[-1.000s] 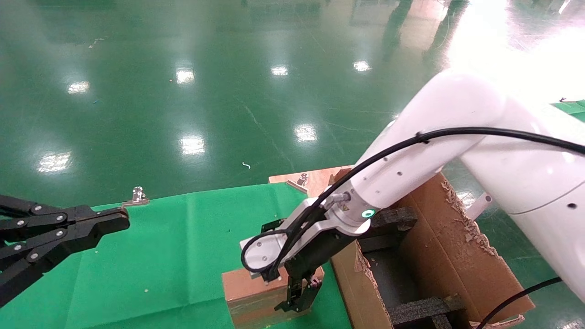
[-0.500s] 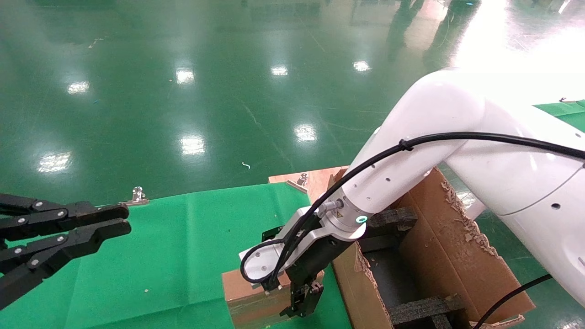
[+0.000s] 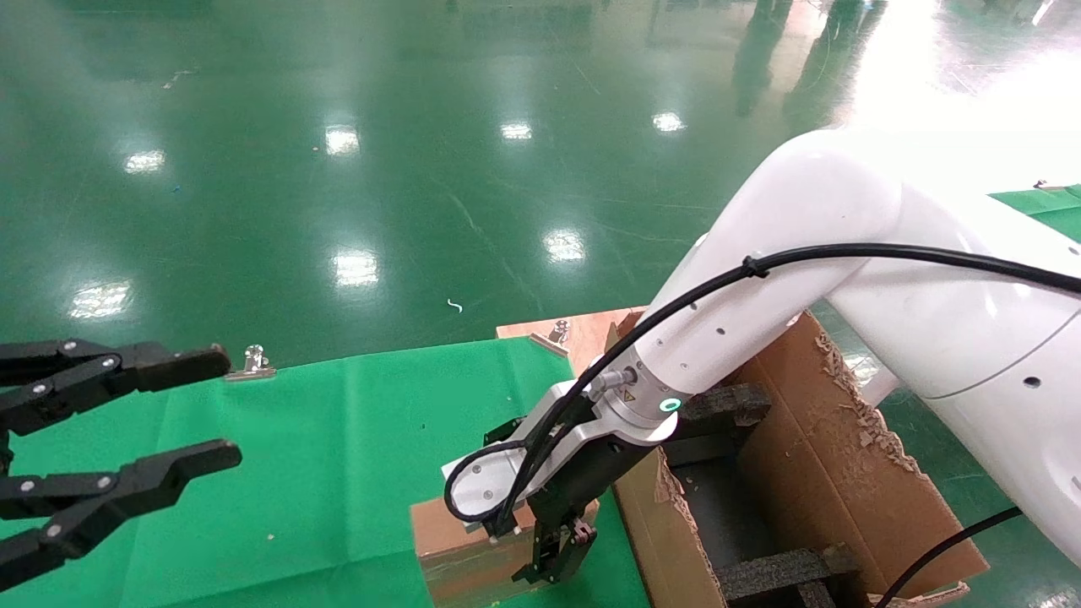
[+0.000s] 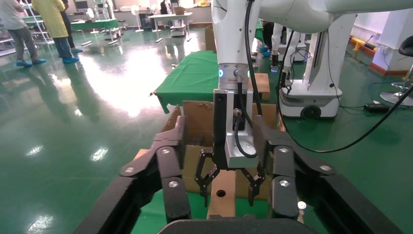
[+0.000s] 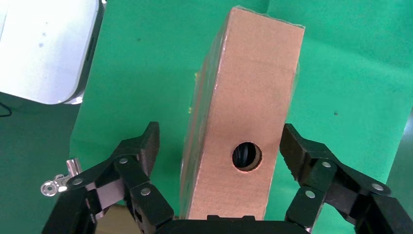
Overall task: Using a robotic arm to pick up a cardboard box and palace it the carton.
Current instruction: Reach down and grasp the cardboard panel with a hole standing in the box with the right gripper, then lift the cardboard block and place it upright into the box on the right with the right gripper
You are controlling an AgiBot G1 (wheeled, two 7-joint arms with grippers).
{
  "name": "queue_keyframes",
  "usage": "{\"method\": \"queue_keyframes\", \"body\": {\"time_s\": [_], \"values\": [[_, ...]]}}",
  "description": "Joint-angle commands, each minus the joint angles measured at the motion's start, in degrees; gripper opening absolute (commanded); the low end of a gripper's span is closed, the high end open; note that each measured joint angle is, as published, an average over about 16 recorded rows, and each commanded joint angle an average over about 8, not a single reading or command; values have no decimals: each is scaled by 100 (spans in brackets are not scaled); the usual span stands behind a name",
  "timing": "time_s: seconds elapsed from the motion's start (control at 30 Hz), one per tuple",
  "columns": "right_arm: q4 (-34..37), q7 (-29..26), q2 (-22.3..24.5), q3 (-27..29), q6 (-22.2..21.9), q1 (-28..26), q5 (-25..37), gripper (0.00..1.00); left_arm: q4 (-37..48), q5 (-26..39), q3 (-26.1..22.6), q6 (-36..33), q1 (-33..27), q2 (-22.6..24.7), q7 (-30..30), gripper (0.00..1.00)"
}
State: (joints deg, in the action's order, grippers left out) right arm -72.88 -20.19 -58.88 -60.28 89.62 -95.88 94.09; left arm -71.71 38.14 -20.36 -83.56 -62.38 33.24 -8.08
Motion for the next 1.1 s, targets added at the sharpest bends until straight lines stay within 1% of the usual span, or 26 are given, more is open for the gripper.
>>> {"method": "queue_keyframes", "body": {"time_s": [0.03,0.8,0.97,1.1], "values": [[-1,0,3,6,0,2,-2,0,0,0,0,0,0,0,0,100],[-2,1,14,25,-5,12,-20,0,0,0,0,0,0,0,0,100],[128,64,49,100,4,-67,-262,0,0,0,0,0,0,0,0,100],[377,283,81,146,49,-355,-534,0,0,0,0,0,0,0,0,100]]}}
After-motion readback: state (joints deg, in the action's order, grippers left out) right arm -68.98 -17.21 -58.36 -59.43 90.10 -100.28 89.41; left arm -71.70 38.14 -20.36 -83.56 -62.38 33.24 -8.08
